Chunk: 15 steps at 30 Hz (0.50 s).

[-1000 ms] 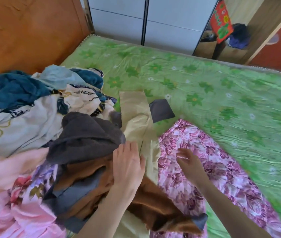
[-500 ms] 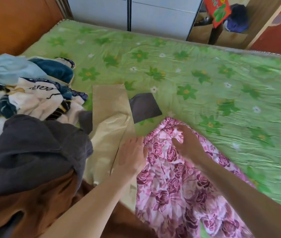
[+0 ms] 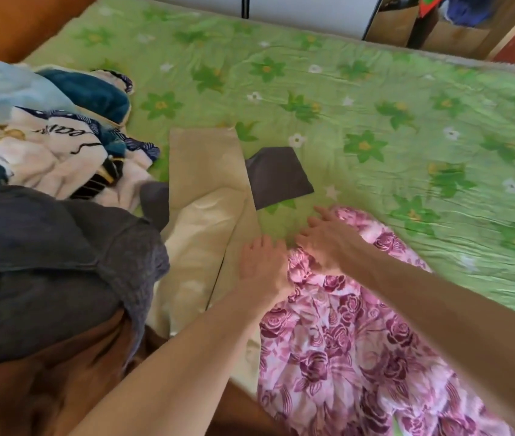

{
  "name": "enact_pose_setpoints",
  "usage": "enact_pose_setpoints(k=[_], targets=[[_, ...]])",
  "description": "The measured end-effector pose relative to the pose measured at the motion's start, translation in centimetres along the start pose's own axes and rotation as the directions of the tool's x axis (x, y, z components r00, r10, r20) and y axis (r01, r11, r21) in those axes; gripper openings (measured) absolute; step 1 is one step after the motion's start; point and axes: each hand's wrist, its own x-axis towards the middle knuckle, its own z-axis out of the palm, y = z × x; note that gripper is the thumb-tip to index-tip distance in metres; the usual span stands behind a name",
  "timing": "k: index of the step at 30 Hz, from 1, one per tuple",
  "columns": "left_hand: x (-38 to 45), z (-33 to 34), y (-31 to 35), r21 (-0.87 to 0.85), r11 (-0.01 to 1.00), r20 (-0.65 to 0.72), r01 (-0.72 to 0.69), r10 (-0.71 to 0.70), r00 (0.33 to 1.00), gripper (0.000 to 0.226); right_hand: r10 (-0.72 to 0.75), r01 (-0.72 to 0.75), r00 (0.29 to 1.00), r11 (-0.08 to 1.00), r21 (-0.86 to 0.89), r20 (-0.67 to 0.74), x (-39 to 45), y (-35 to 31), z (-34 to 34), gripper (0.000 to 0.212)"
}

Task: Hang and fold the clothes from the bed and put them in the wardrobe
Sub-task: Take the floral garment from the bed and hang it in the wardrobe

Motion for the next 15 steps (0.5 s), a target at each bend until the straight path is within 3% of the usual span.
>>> enact_pose_setpoints(k=[3,5,9,12,15], targets=[[-2.5,-0.8,0.0,-0.004,0.99,-0.057,-0.144,0.143,0.988,0.057,0.08,-0.107,0.987,0.975,0.196,0.141,-3.0,0.6,-0.8,0.05],[-4.7,-2.0,0.7,-0.014,0.97,-0.05,-0.242,0.241,0.969,0.057,0.104,-0.149,0.973,0.964,0.218,0.205,-5.9,1.1,-1.8,0.049],[-9.6,-5.4,2.0,-0.184,0.945,0.077,-0.269,0.287,0.955,0.048,0.032,-0.062,0.987,0.98,0.187,0.158,-13.0,2.4,-4.5,0.047],[-13.1,-8.1,2.6,-0.165,0.946,0.106,-0.279,0.299,0.949,0.034,-0.027,0.015,0.992,0.996,0.093,0.125,-19.6,3.6,-6.6,0.045],[-16.2,-10.4,3.7,-0.154,0.937,0.127,-0.314,0.334,0.934,0.024,-0.07,0.067,0.995,0.997,0.045,0.069,-26.4,3.6,-9.1,0.06]])
